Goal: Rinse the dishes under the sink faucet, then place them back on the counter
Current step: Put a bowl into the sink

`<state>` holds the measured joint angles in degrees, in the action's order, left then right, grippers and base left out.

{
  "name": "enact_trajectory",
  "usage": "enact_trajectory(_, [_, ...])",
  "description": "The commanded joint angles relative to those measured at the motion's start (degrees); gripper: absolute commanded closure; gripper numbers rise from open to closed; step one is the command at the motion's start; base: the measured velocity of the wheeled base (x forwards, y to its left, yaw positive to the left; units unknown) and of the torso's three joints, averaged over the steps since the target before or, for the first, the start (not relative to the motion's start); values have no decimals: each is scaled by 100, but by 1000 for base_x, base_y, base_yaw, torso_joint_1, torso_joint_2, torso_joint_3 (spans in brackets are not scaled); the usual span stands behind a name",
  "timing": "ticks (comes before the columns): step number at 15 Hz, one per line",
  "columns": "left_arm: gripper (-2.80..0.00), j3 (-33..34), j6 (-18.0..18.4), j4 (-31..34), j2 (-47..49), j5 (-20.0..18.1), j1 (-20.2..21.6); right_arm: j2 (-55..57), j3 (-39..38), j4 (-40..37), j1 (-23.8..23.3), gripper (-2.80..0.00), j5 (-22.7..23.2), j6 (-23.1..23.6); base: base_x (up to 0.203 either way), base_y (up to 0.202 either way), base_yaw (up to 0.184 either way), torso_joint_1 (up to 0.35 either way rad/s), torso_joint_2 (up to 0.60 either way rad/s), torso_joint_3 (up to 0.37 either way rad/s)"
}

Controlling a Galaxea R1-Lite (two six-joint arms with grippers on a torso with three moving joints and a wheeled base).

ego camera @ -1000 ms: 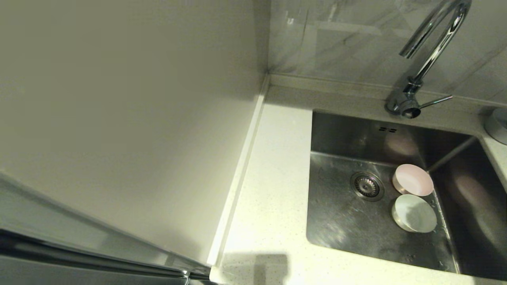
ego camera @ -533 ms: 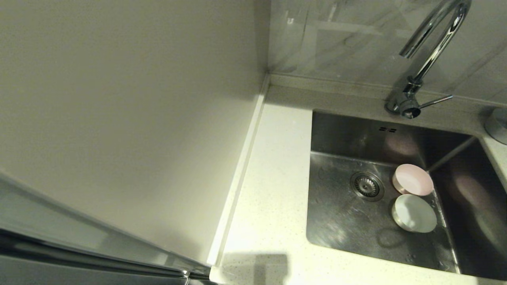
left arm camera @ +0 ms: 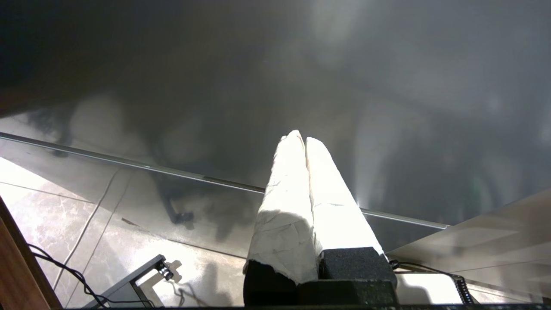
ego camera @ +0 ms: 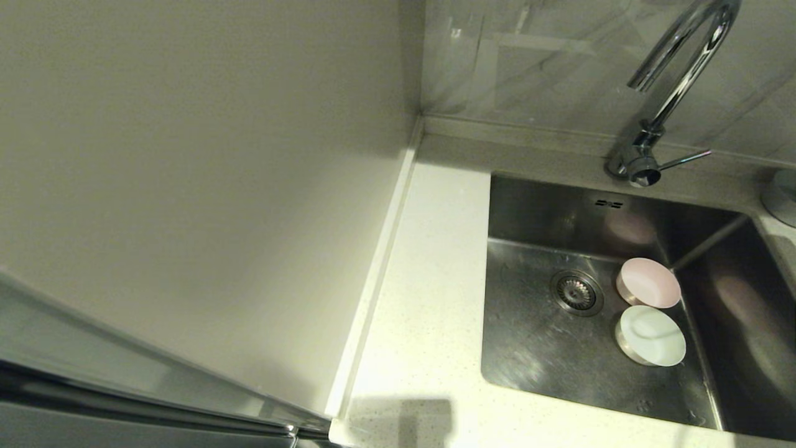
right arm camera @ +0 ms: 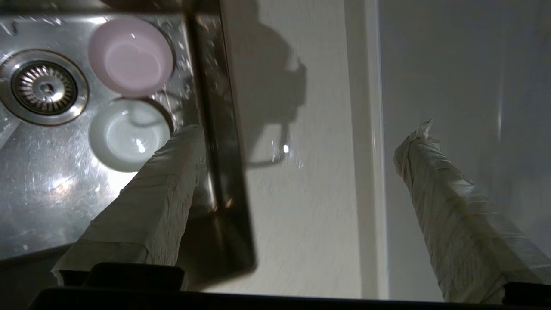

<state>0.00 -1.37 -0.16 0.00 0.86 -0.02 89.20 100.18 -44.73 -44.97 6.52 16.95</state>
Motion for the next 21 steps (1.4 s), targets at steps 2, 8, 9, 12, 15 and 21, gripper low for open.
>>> enact_trajectory(2, [0,0,-4,-2,-18,2,-6,1494,1196,136,-682,-280,1409,1215,0,0,0,0,0,0])
enact_trajectory(8, [0,0,-4,-2,-18,2,2,2714,1373,1967,-964,-280,2343,3341,0,0,0,0,0,0])
enact_trajectory(9, [0,0,-4,-2,-20,2,2,2723,1372,1873,-866,-280,2344,3349,0,0,0,0,0,0])
enact_trajectory(12, [0,0,1,-2,-18,2,2,2597,1364,1636,-538,-280,2336,3328,0,0,0,0,0,0])
enact_trajectory(15, [0,0,-2,-2,-26,2,1,2333,1283,1552,-217,-280,2373,3290,0,0,0,0,0,0])
enact_trajectory(21, [0,0,-3,-2,-18,2,2,2578,1316,1540,712,-280,1934,3127,0,0,0,0,0,0])
